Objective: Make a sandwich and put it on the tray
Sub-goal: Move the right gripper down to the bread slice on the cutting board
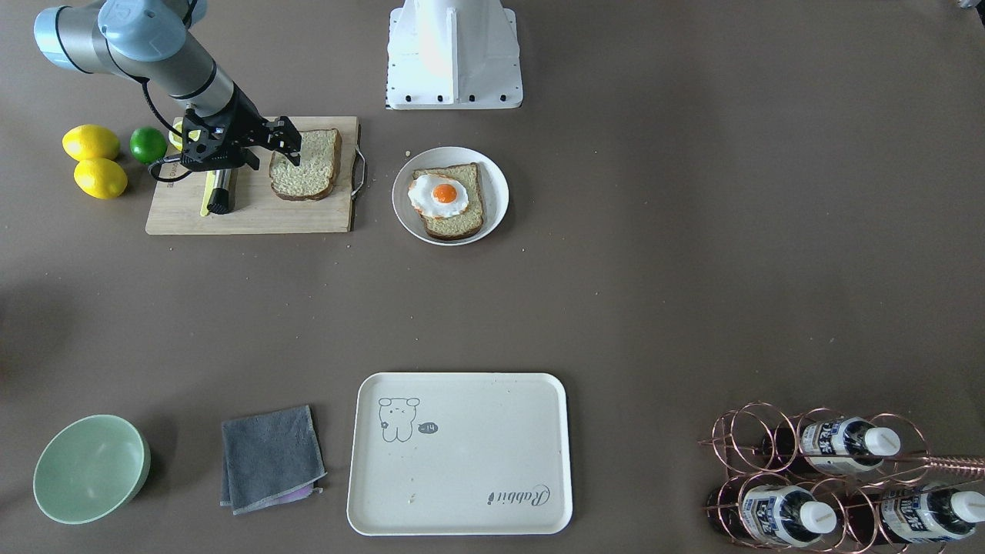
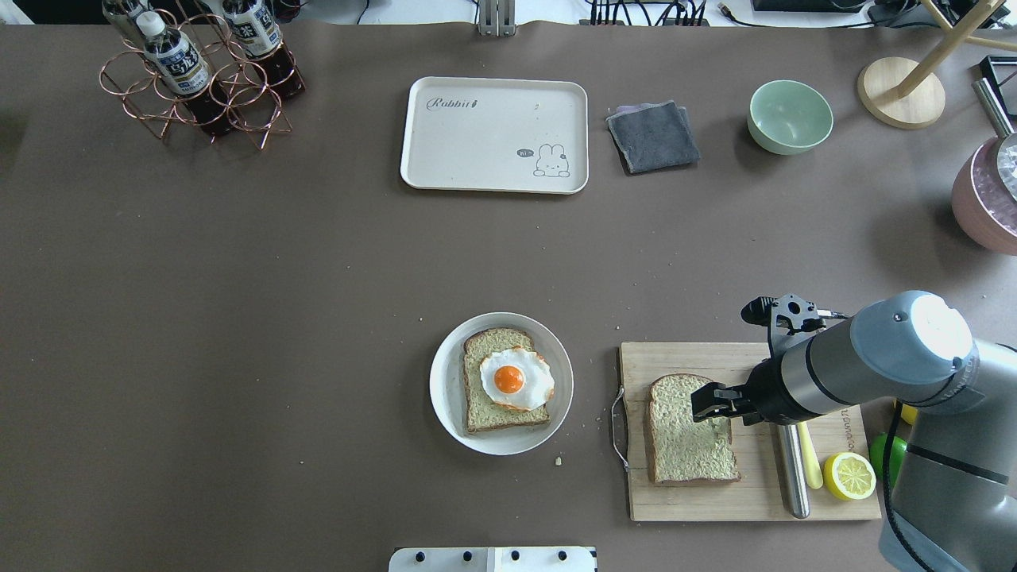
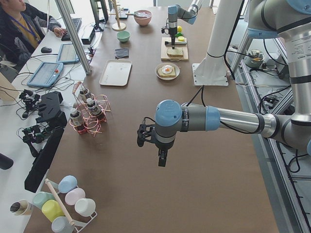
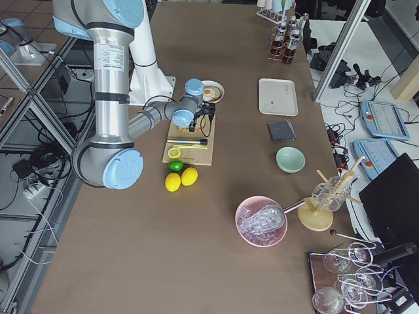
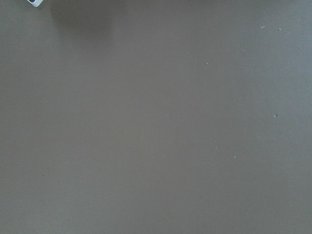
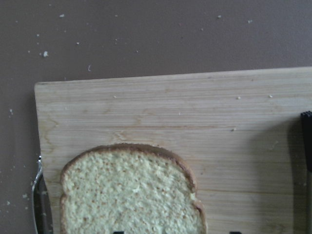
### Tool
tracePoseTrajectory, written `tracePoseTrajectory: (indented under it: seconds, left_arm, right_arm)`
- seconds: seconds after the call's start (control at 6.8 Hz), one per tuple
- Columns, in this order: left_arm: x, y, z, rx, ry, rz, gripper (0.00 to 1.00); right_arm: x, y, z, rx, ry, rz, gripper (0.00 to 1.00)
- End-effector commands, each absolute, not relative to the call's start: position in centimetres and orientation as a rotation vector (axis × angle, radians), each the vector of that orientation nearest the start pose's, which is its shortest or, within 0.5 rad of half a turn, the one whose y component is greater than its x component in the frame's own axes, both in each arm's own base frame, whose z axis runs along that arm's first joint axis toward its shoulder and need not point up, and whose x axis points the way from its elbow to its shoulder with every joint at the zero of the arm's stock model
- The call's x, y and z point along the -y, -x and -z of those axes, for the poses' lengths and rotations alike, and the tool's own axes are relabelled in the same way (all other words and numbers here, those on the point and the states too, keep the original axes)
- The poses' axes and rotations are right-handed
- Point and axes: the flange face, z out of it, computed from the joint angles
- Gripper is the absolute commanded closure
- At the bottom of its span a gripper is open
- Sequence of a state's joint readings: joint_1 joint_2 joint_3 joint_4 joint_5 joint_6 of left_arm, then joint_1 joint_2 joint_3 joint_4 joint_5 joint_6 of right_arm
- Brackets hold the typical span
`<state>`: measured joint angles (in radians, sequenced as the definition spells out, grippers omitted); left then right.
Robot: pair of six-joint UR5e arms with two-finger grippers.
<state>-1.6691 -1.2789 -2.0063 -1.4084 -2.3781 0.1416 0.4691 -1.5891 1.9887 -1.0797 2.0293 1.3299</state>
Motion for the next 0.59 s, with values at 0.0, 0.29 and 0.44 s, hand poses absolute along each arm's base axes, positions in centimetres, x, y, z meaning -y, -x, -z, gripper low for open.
tracePoseTrajectory:
  seconds: [0.0, 0.29, 0.44]
  left_arm:
    - [35.53, 9.78, -58.40, -0.803, -0.082, -0.031, 0.02]
    - [35.53, 9.78, -58.40, -0.803, -0.082, -0.031, 0.02]
    - [35.52, 9.83, -58.40, -0.803, -0.082, -0.029, 0.02]
  right_arm:
    - [29.39, 39.62, -41.90, 0.956, 0.103, 0.002, 0.35]
    - [29.33, 39.70, -42.21, 0.951, 0.108, 0.002, 0.36]
    - [29.32, 39.68, -42.06, 0.960, 0.104, 0.005, 0.43]
